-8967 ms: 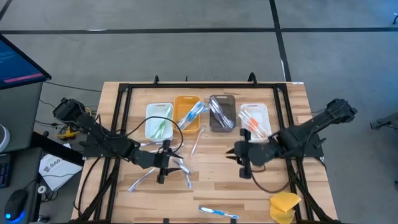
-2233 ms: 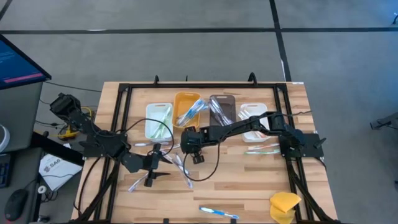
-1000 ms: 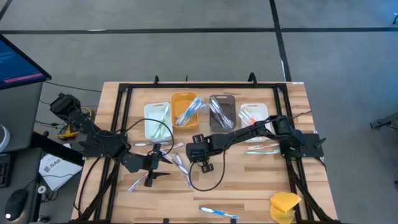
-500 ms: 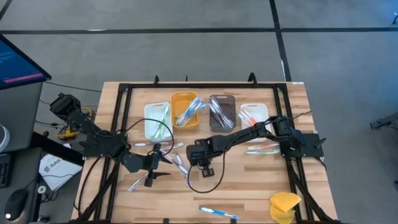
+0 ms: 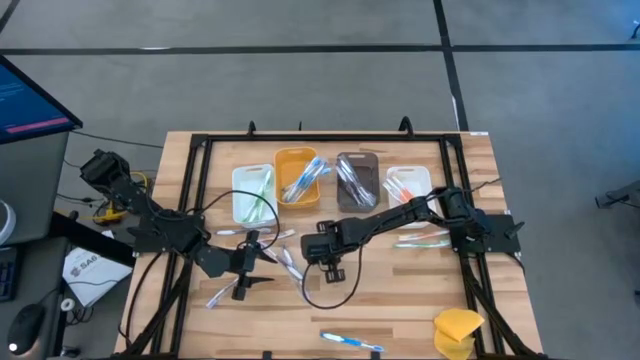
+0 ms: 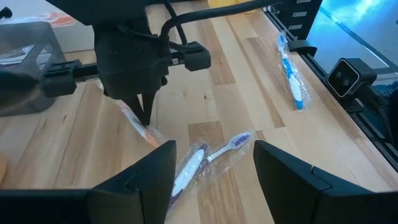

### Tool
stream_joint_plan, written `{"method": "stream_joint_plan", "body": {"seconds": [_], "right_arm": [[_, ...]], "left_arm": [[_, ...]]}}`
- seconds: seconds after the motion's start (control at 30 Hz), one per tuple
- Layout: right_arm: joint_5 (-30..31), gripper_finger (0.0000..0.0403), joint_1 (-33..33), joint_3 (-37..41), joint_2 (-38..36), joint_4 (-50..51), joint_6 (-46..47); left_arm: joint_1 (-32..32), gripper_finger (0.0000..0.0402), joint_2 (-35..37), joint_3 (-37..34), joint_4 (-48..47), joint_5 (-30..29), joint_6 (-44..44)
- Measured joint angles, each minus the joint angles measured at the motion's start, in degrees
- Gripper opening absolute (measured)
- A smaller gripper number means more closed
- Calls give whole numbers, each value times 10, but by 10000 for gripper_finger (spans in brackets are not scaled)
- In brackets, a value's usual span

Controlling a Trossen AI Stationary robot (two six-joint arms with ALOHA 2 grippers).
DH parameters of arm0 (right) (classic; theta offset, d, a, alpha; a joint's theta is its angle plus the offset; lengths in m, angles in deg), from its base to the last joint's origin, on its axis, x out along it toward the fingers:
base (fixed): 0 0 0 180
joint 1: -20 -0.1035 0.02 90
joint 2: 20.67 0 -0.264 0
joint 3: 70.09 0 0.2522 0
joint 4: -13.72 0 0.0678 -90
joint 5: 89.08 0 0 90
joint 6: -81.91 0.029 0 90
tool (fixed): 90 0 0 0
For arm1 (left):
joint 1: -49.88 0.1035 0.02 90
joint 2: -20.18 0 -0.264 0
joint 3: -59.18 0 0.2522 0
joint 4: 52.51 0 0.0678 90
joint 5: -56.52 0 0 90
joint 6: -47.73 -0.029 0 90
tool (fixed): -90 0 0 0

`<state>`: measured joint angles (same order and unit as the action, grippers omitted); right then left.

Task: Pick & Place Toothbrushes
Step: Put the middle orange toothbrush into the right white bin

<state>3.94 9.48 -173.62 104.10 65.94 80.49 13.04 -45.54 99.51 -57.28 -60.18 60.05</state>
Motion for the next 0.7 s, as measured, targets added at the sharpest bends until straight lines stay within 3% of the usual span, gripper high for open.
{"method": "stream_joint_plan", "body": {"seconds": [0.47, 0.7], "right_arm": [[88, 0, -43, -126, 1, 178, 14], [181, 0, -83, -212, 1, 322, 69]], "left_arm": [[0, 209, 0, 0, 0, 0, 0], [0, 209, 0, 0, 1, 0, 0]]}}
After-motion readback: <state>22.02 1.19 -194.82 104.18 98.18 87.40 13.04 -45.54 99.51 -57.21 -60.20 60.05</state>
